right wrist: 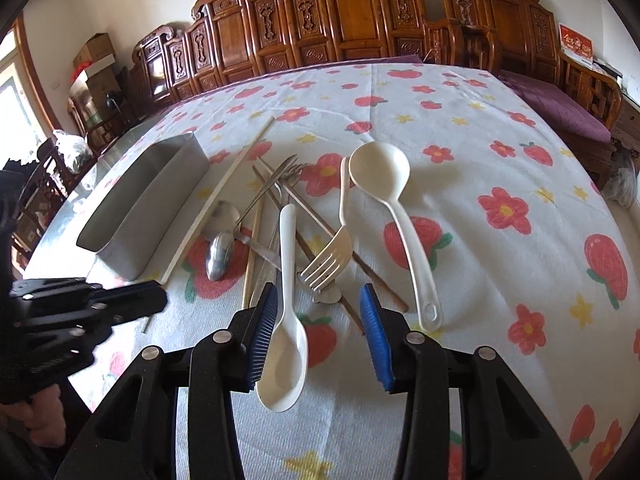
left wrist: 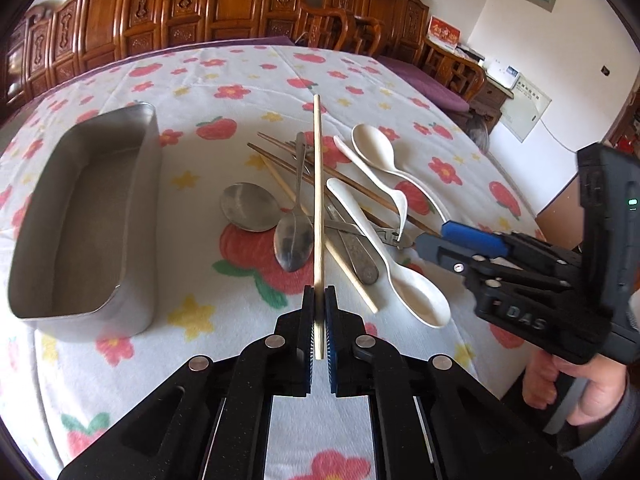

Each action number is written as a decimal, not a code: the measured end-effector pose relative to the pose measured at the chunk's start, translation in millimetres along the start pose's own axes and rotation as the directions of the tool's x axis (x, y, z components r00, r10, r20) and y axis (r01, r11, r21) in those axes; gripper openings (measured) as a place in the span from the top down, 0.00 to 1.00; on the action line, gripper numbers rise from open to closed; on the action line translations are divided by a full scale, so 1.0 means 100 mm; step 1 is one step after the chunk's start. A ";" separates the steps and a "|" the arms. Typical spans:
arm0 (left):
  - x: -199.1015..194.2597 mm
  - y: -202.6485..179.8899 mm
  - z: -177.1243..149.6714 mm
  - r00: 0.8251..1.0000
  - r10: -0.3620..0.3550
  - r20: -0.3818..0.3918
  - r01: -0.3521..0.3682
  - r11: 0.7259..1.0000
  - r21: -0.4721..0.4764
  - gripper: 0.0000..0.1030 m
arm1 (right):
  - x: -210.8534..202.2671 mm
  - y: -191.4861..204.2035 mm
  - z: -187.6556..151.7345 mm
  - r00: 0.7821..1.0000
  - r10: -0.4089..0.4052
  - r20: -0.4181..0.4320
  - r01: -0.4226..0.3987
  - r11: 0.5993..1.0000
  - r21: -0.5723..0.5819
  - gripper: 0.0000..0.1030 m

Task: Organize utensils
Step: 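Carry the chopstick into the metal tray and release with left tool while right tool grasps a white plastic spoon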

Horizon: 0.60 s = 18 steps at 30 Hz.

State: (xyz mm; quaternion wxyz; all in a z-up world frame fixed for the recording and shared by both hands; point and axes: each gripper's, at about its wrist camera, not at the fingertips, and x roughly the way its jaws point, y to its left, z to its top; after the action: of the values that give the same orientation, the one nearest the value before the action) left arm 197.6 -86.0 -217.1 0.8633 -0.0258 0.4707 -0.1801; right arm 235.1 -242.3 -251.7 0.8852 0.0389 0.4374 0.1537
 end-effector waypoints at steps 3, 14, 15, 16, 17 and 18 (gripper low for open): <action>-0.14 0.01 -0.03 1.000 -0.002 0.020 0.002 1.000 -0.001 0.96 | 0.03 0.02 -0.04 1.000 -0.002 -0.018 0.002 1.000 -0.009 0.57; -0.49 0.07 -0.06 0.997 0.018 0.077 -0.019 1.000 0.008 0.96 | 0.14 0.13 -0.19 0.996 -0.023 -0.087 0.019 0.999 -0.040 0.62; -0.51 0.08 -0.07 0.997 0.021 0.080 -0.022 1.000 0.010 0.96 | 0.15 0.13 -0.20 0.995 -0.026 -0.095 0.022 0.999 -0.039 0.64; -0.53 0.09 -0.07 0.996 0.024 0.083 -0.025 1.000 0.010 0.96 | 0.15 0.14 -0.21 0.995 -0.033 -0.095 0.029 0.999 -0.042 0.65; -0.55 0.10 -0.07 0.996 0.026 0.085 -0.027 1.000 0.010 0.96 | 0.15 0.15 -0.21 0.995 -0.038 -0.096 0.033 0.998 -0.047 0.68; -0.56 0.11 -0.07 0.996 0.027 0.088 -0.028 1.000 0.009 0.96 | 0.15 0.16 -0.22 0.994 -0.040 -0.097 0.035 0.998 -0.048 0.72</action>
State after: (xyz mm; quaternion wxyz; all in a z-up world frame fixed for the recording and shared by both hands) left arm 167.4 -55.7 -178.0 0.8858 -0.0230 0.4316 -0.1690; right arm 222.8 -223.9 -273.4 0.8661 0.0026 0.4772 0.1488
